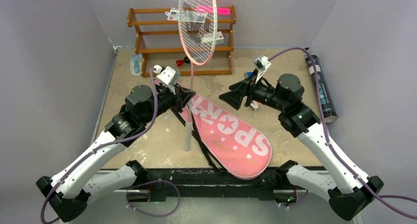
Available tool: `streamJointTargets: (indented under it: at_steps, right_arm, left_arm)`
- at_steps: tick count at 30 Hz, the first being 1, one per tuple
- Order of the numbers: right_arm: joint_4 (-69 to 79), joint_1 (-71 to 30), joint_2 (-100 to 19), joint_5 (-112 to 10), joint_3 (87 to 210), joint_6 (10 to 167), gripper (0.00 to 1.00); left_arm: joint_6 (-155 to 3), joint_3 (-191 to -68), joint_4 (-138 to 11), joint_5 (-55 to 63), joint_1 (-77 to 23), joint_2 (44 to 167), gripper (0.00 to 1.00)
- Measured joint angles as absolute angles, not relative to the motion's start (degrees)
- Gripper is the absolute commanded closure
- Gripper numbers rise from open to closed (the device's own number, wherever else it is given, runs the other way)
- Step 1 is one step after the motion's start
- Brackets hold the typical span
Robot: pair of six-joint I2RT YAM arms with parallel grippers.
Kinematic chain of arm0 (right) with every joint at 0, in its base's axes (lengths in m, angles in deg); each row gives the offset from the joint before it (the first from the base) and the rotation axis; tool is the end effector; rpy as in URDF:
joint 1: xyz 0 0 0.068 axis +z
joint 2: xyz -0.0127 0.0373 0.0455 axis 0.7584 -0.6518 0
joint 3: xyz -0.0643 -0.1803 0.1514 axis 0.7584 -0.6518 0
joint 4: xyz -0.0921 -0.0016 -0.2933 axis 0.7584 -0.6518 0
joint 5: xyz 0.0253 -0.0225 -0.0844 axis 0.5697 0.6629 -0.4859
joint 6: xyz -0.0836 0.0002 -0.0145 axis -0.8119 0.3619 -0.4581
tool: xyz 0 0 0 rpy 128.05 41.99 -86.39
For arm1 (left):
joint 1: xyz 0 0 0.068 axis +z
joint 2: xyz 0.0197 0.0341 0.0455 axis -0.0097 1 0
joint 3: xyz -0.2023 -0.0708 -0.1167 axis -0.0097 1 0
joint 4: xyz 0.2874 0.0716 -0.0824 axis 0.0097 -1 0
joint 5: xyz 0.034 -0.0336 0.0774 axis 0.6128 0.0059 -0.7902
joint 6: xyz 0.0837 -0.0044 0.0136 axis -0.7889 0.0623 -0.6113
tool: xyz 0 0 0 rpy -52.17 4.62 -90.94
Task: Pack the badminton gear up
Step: Pick up the racket from the center of the board, then open the racket bag at the center of the board.
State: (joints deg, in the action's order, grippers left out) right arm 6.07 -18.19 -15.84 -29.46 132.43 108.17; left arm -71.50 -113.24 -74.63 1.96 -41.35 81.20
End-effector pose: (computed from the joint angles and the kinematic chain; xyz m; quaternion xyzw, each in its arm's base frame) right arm 0.2536 0.1955 0.3932 -0.2103 0.6545 0.4887 0.5372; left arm 0.2291 -0.2080 0.3668 0.1937 0.7100 -0.3540 0.5771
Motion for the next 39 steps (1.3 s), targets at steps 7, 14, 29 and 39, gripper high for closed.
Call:
streamJointTargets:
  at_steps: [7,14,29,39]
  right_arm:
    - [-0.27,-18.06,-16.27,-33.18,131.51,103.30,0.34]
    - [-1.27,-9.18,-22.72,-40.06,123.97,102.53,0.39]
    - [-3.28,15.86,-44.86,-65.06,129.15,98.97,0.37]
    - [-5.64,18.07,-57.89,-74.53,136.26,98.77,0.39]
  left_arm:
    - [-79.02,-116.01,-82.52,-9.60,-41.35,79.13,1.00]
    - [-78.76,-114.42,-84.00,-25.33,-39.86,76.85,1.00]
    - [-62.67,-116.89,-99.74,-37.92,-31.27,79.78,1.00]
    - [-63.00,-117.09,-101.82,-39.65,-31.27,77.62,1.00]
